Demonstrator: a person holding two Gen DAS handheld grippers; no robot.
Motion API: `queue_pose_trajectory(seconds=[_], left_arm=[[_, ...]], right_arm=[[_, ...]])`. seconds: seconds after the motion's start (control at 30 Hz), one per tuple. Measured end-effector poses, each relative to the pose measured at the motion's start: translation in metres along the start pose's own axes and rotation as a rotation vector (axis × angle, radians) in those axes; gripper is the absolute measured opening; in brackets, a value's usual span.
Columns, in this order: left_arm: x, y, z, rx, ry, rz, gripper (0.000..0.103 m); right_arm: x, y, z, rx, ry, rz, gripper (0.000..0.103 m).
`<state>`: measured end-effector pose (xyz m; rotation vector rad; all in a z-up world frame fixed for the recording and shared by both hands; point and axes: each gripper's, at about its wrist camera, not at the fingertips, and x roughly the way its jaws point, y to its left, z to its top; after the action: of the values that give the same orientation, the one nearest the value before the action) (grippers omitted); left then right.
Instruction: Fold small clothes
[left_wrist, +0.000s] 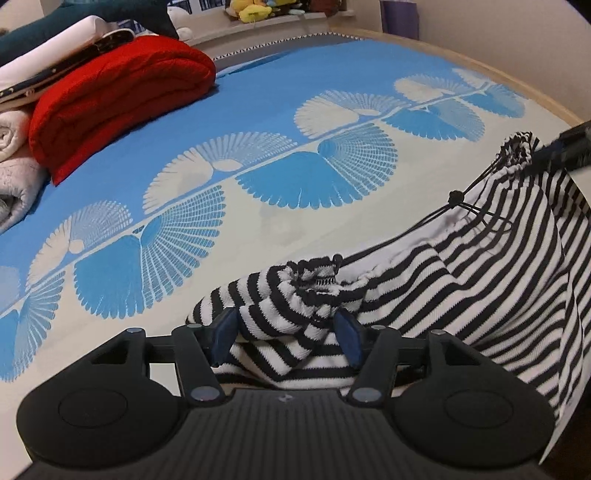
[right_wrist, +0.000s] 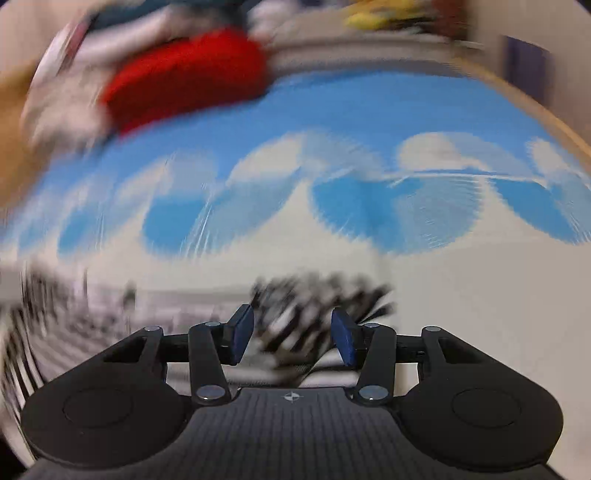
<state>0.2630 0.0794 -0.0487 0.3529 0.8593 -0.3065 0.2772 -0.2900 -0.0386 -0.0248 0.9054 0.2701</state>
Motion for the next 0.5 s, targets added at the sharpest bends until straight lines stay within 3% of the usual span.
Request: queue_pose_trajectory(seconds=[0.07,0.13,0.2,0.23,0.27,0.3,0.33,0.43,0.5], left_arm=[[0.008,-0.002,-0.003,-0.001,0.002,0.010,0.060],[0.014,-0.006,-0.003,0.014,0.012,0.024,0.050],[0.021,-0.005,-0.001,0.011,0.015,0.018,0.026],[0.023,-0.005,0.002,0.009,0.012,0.019,0.019],[0.024,-0.003,0.005,-0.002,0.003,0.023,0.015],[0.023,0.002,0.007,-0.028,-0.023,0.026,0.012],[0.021,0.008,0.010,-0.053,-0.050,0.037,0.011],[0.009,0.026,0.023,-0.163,-0.154,0.086,0.008],[0.008,0.040,0.030,-0.266,-0.203,0.095,0.007]], right_arm=[[0.013,0.012,0.000,-0.075,0.028,-0.055,0.050],[0.028,0.020,0.001,-0.127,0.046,-0.097,0.050],[0.039,0.025,0.001,-0.162,0.067,-0.138,0.049],[0.044,0.029,0.000,-0.191,0.069,-0.162,0.048],[0.047,0.033,0.000,-0.221,0.062,-0.176,0.041],[0.048,0.037,0.001,-0.254,0.042,-0.186,0.019],[0.049,0.039,0.003,-0.268,0.028,-0.184,0.011],[0.035,0.037,0.019,-0.220,-0.089,-0.197,0.006],[0.019,0.025,0.037,-0.090,-0.202,-0.176,0.006]])
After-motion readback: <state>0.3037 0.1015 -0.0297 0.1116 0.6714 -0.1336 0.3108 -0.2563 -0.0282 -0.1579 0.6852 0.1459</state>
